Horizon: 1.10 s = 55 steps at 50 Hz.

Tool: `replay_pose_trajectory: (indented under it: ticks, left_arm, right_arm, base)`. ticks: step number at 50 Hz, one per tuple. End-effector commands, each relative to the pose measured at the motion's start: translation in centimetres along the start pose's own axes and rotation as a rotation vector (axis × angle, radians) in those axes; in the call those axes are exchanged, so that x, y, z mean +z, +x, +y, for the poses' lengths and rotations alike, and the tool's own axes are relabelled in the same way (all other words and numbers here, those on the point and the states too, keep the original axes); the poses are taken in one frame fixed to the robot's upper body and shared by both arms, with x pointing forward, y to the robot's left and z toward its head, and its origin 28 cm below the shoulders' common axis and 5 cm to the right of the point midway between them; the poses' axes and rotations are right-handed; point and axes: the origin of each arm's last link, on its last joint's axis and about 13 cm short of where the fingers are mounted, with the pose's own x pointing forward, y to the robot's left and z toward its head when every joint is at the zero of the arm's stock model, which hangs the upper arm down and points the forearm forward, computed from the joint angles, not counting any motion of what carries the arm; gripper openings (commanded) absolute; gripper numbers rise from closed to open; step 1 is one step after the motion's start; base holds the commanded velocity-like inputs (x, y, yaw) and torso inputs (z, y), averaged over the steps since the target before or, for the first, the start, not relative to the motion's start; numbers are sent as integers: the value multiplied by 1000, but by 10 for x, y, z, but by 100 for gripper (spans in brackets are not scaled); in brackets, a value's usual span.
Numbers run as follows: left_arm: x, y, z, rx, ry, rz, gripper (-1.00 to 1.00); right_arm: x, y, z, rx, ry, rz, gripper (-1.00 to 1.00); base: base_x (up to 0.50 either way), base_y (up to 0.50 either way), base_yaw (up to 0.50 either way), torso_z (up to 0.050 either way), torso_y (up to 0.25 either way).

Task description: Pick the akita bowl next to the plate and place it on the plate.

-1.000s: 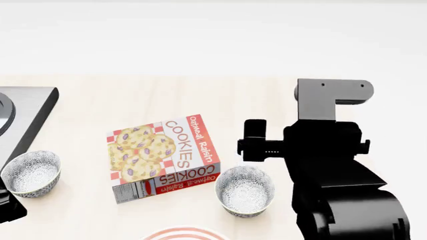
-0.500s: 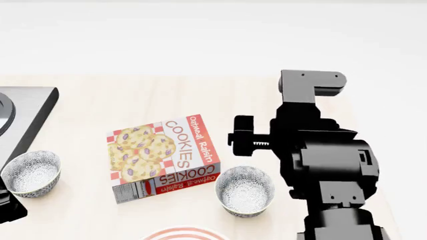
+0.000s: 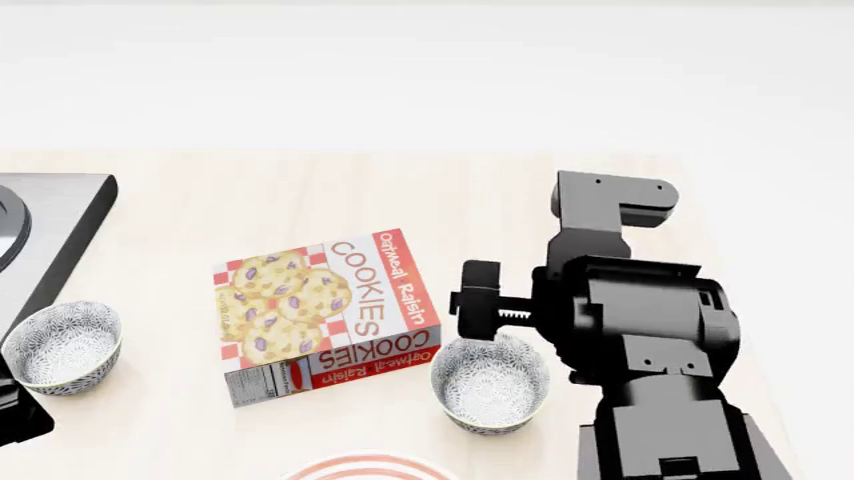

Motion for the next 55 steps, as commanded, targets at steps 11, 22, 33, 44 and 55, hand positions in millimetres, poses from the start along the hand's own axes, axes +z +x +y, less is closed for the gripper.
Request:
replay_pose_trajectory:
  ticks: [11, 22, 33, 44, 55]
  left_arm:
    - [-1, 0, 0, 1, 0, 0, 100]
    - [0, 0, 0, 1, 1, -1, 100]
    - [0, 0, 0, 2, 1, -2, 100]
    - [1, -1, 0, 3, 1, -4, 100]
    - [-1, 0, 1, 4, 2, -4, 100]
  right_arm:
    - [-16, 6, -3, 27, 27, 76, 100]
    - [-19, 8, -5, 54, 84, 59, 100]
    - [-30, 12, -7, 57, 112, 82, 100]
    - [-36, 14, -11, 42, 133, 98, 100]
    - [-40, 15, -13, 51, 139, 112, 100]
  base:
    - [0, 0, 0, 0, 0]
    - [0, 0, 0, 0, 0]
    - [0, 0, 0, 0, 0]
    - [0, 0, 0, 0, 0]
    - [0, 0, 0, 0, 0]
